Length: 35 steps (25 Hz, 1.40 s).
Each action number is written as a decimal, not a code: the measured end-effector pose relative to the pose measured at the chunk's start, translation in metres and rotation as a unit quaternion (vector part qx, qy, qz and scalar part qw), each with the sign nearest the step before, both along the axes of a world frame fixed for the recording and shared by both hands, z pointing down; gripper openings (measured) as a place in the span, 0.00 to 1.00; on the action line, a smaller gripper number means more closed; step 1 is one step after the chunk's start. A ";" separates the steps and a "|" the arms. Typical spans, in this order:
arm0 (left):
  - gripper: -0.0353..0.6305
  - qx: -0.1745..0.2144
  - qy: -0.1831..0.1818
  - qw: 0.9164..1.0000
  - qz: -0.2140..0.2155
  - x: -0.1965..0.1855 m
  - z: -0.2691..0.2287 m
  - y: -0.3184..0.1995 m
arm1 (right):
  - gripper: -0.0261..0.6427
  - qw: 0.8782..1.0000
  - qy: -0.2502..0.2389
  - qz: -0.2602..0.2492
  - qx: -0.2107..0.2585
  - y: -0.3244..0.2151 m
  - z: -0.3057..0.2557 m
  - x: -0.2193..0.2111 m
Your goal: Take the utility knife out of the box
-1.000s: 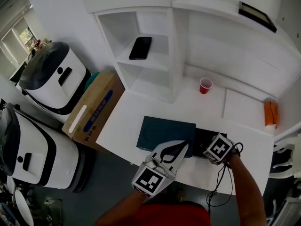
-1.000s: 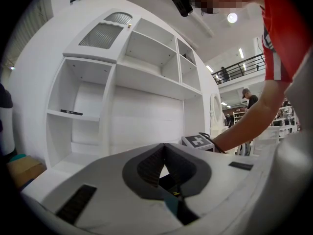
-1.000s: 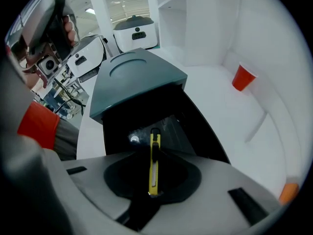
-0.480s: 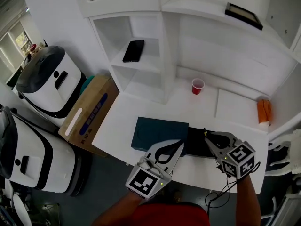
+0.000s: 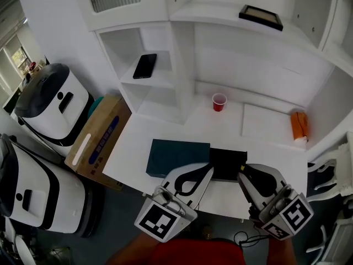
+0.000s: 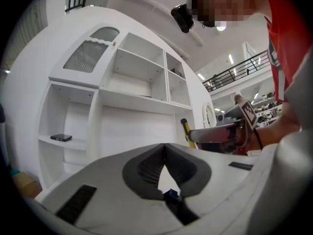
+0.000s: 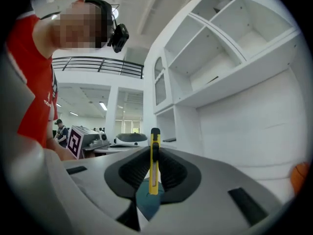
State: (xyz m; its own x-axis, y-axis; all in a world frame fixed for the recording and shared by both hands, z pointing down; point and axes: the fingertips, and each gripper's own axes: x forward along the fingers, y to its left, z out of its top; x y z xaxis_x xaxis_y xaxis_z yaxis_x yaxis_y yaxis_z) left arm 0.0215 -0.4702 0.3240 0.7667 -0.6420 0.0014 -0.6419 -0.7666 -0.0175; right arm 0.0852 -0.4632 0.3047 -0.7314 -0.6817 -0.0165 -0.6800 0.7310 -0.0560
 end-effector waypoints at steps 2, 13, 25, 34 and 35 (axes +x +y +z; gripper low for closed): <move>0.06 0.004 -0.001 1.000 0.008 0.005 -0.006 0.006 | 0.15 1.000 -0.016 0.007 0.013 0.008 -0.007 0.004; 0.06 0.005 -0.004 1.000 0.028 0.018 -0.012 0.025 | 0.15 0.999 -0.017 0.027 0.036 0.030 -0.005 0.007; 0.06 0.000 -0.002 1.000 0.026 0.017 -0.011 0.032 | 0.15 0.999 -0.013 0.023 0.043 0.035 -0.007 0.003; 0.06 0.002 -0.005 1.000 0.025 0.014 -0.011 0.032 | 0.15 0.999 -0.013 0.024 0.041 0.035 -0.007 0.000; 0.06 0.002 -0.004 1.000 0.025 0.013 -0.011 0.033 | 0.15 0.999 -0.013 0.024 0.040 0.035 -0.007 0.000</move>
